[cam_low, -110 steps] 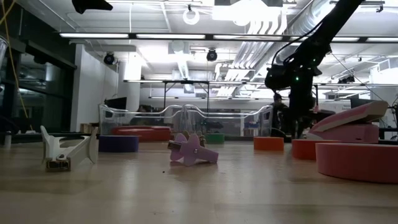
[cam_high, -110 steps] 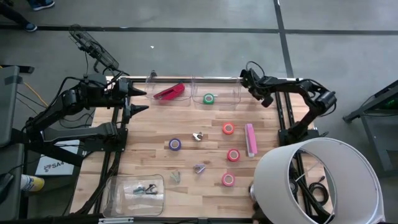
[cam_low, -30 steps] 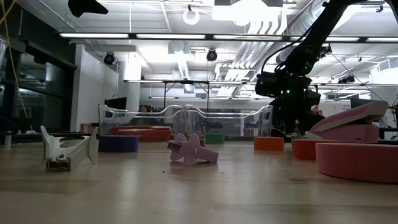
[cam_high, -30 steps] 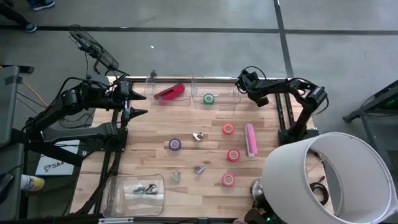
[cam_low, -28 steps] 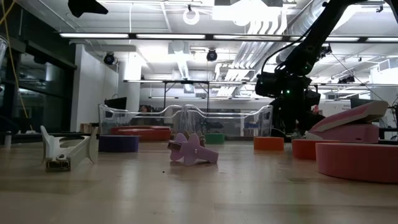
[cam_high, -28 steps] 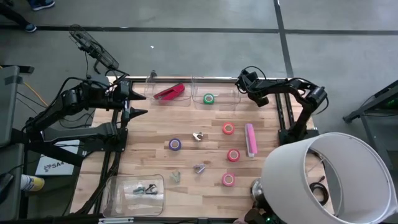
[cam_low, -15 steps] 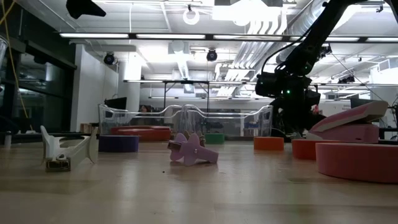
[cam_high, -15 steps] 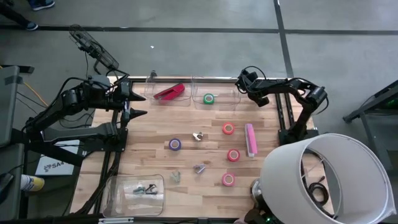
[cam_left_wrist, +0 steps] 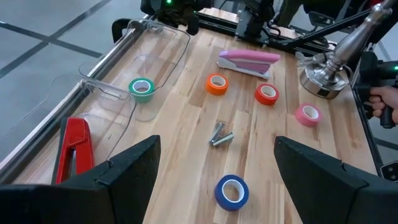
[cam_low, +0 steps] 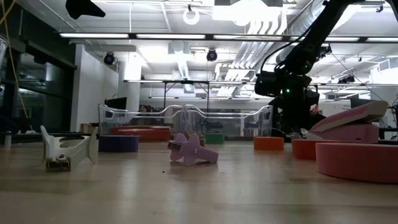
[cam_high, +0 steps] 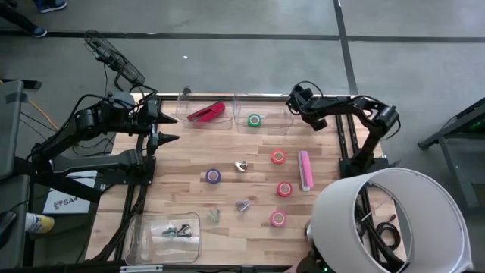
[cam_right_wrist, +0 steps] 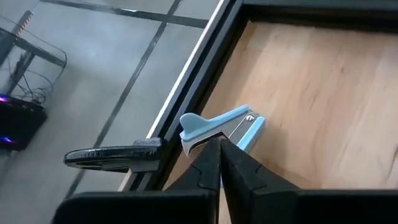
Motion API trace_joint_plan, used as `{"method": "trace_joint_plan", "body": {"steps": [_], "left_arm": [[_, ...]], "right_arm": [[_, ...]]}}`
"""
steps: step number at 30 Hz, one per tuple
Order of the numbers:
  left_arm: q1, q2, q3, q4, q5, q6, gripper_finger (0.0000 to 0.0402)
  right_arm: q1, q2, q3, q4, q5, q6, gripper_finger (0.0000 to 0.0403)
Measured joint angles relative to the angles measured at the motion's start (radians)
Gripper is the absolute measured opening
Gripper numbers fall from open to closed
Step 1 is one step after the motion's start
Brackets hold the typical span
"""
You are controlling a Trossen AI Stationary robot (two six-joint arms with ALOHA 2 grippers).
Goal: Pick and place Stapler, Stapler remover, tape
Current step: Put the blue stapler remover into the bottom transparent bin
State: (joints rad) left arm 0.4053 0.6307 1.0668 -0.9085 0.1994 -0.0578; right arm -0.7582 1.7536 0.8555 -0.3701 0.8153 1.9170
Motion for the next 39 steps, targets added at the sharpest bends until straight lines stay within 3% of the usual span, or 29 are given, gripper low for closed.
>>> {"method": "trace_joint_plan", "body": {"steps": [5, 14, 17, 23, 30, 39], "left_arm": [[0.000, 0.000, 0.000, 0.000, 0.015, 0.000, 0.0310], [0.000, 0.000, 0.000, 0.000, 0.016, 0.000, 0.0310], [0.000, 0.000, 0.000, 0.000, 0.019, -0.001, 0.0310], [0.000, 0.000, 0.000, 0.001, 0.019, -0.003, 0.0310], [0.000, 0.000, 0.000, 0.001, 0.019, -0.003, 0.0310], [0.000, 0.000, 0.000, 0.001, 0.019, -0.003, 0.0310]], "right_arm": [[0.016, -0.015, 0.000, 0.001, 0.042, 0.071, 0.0002], [0.057, -0.015, 0.000, -0.010, -0.033, 0.163, 0.0001], [0.087, -0.015, 0.000, -0.014, 0.004, 0.243, 0.0001], [0.078, -0.020, 0.000, 0.081, 0.110, 0.258, 0.0000], [-0.009, -0.020, 0.000, 0.150, 0.022, 0.256, 0.0000], [-0.042, -0.020, 0.000, 0.124, 0.007, 0.246, 0.0000]]}}
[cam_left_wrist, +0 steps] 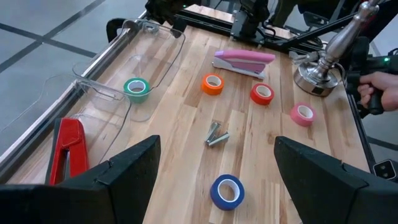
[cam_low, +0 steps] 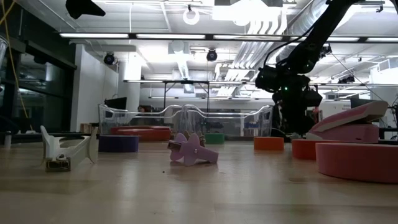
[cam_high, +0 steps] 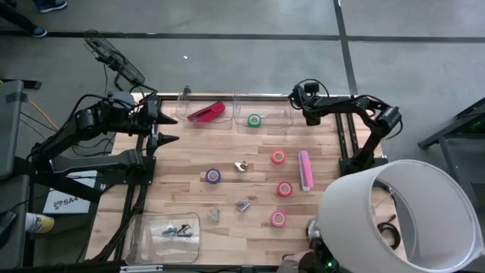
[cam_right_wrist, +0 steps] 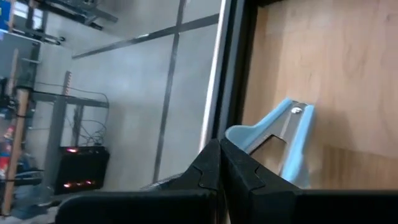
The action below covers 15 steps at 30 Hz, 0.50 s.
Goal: Pick and place Stapler, Stapler remover, tape
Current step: Put the blue stapler remover into the bottom transparent bin
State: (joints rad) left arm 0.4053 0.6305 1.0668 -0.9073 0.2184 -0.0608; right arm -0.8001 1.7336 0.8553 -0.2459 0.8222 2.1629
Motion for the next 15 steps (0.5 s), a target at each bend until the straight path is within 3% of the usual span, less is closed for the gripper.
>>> {"method": "trace_joint_plan", "body": {"steps": [10, 15], "left_arm": [[0.000, 0.000, 0.000, 0.000, 0.008, 0.000, 0.0310], [0.000, 0.000, 0.000, 0.000, 0.008, 0.000, 0.0310]], "right_arm": [[0.016, 0.000, 0.000, -0.142, -0.044, -0.014, 0.0000], [0.015, 0.017, 0.000, -0.227, -0.178, -0.078, 0.0000]]}}
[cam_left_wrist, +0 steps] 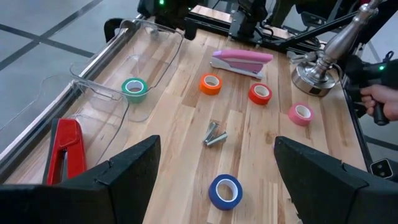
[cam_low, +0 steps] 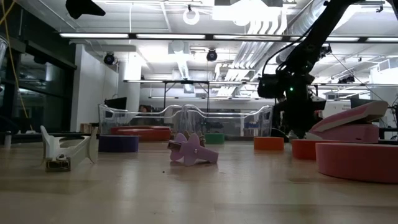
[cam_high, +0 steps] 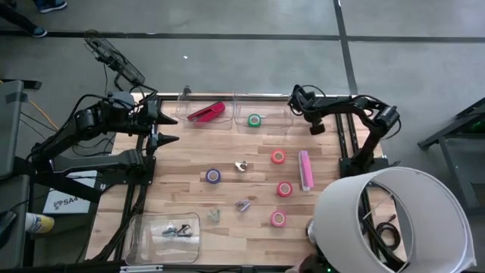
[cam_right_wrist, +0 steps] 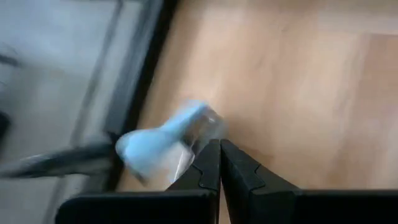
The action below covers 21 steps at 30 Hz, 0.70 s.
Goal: Pick and place Stapler, Stapler remover, tape
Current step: Put the blue stapler remover into the bottom transparent bin
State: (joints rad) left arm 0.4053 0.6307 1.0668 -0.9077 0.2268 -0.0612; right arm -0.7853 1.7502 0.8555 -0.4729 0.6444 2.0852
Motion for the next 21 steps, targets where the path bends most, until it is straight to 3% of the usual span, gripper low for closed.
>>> {"method": "trace_joint_plan", "body": {"steps": [4, 8, 14, 17, 21], "left_arm": [[0.000, 0.000, 0.000, 0.000, 0.000, 0.000, 0.0310], [0.000, 0.000, 0.000, 0.000, 0.001, 0.000, 0.0310], [0.000, 0.000, 0.000, -0.001, 0.003, 0.000, 0.0310], [0.000, 0.000, 0.000, -0.001, 0.002, 0.000, 0.0310], [0.000, 0.000, 0.000, -0.001, 0.002, 0.003, 0.0310]], "right_arm": [[0.023, -0.001, 0.000, -0.022, -0.010, -0.021, 0.0000], [0.045, -0.002, 0.000, -0.032, -0.093, -0.086, 0.0000], [0.141, -0.055, 0.000, -0.190, -0.133, -0.167, 0.0000], [0.181, -0.117, 0.000, -0.278, -0.101, -0.179, 0.0000], [0.183, -0.212, 0.001, -0.294, 0.030, -0.170, 0.0000]]}}
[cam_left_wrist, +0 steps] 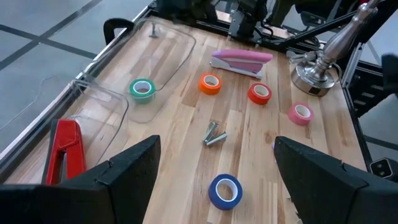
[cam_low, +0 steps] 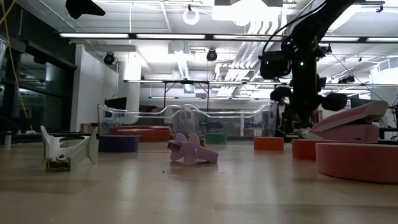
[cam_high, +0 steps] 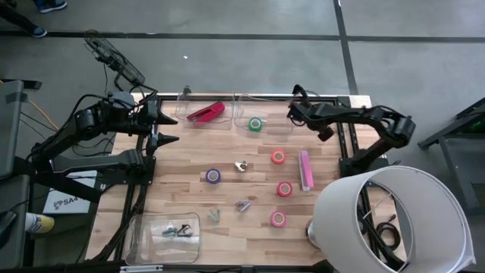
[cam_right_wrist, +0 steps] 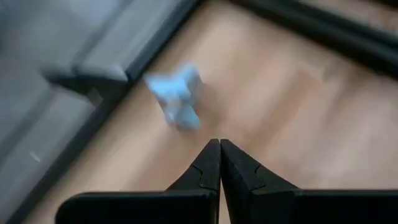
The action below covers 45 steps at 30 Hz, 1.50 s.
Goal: Pick and place Stapler, Stapler remover, tape
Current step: Put the blue stapler remover into the bottom transparent bin
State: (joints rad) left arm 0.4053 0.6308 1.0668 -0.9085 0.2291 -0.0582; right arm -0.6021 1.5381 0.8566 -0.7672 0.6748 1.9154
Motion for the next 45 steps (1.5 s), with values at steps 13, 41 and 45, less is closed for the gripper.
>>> {"method": "trace_joint_plan", "body": {"steps": [13, 41, 45], "left_arm": [[0.000, 0.000, 0.000, 0.000, 0.007, 0.008, 0.0310], [0.000, 0.000, 0.000, -0.009, 0.029, 0.027, 0.0310], [0.000, 0.000, 0.000, -0.009, 0.029, 0.027, 0.0310]], "right_arm": [[-0.158, 0.015, 0.000, 0.279, -0.002, -0.005, 0.0022], [-0.238, 0.116, -0.002, 0.345, -0.134, -0.036, 0.0287], [-0.238, 0.120, -0.002, 0.344, -0.131, -0.038, 0.0285]]}}
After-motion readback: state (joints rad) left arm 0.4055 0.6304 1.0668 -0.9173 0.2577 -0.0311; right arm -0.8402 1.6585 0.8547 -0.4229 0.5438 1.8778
